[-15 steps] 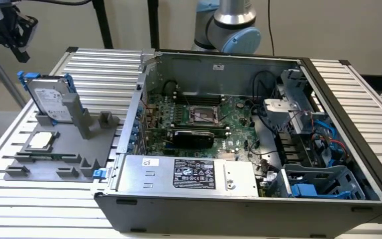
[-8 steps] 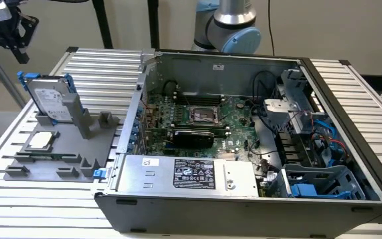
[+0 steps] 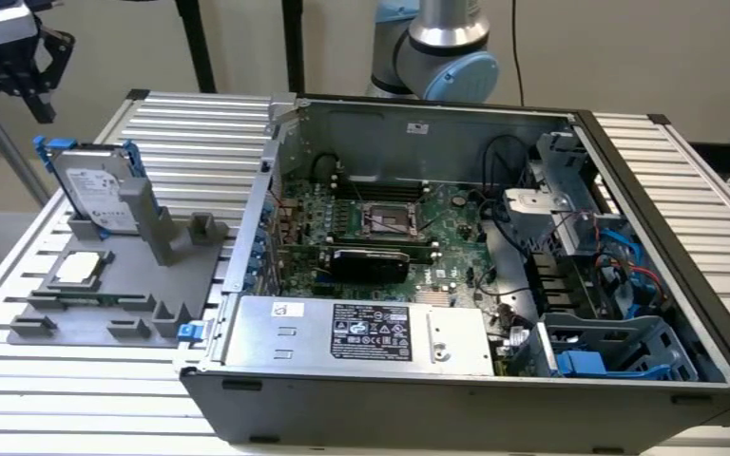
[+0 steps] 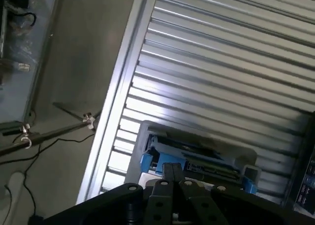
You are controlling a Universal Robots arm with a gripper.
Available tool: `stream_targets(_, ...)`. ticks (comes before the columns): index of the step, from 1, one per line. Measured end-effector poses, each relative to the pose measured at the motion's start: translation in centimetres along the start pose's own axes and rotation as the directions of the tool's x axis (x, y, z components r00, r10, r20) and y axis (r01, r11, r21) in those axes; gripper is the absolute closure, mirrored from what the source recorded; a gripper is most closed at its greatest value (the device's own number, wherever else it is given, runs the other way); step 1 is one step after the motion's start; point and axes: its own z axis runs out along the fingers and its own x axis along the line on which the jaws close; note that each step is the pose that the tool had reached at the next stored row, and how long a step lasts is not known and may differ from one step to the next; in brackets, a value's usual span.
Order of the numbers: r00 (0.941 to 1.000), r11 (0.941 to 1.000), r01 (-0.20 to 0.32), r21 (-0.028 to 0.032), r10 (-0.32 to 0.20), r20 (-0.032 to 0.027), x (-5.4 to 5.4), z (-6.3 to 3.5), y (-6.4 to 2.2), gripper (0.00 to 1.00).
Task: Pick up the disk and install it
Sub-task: 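Pick up the disk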
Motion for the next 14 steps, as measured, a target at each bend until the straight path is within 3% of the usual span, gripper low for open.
stream_targets(4,0.9974,0.9974,0.072,-0.0010,-0.072,-0.0021,0.00,0.07,-0.01,1.00)
stream_targets(7,0.9919,0.9919,0.127,-0.0018,-0.127,-0.0037,0.00,0.12,-0.01,1.00)
stream_targets(11,0.9803,0.9803,0.198,-0.0032,-0.198,-0.0056,0.00,0.18,-0.01,1.00)
stream_targets(14,0.9678,0.9678,0.252,-0.0042,-0.252,-0.0071,0.00,0.23,-0.02,1.00)
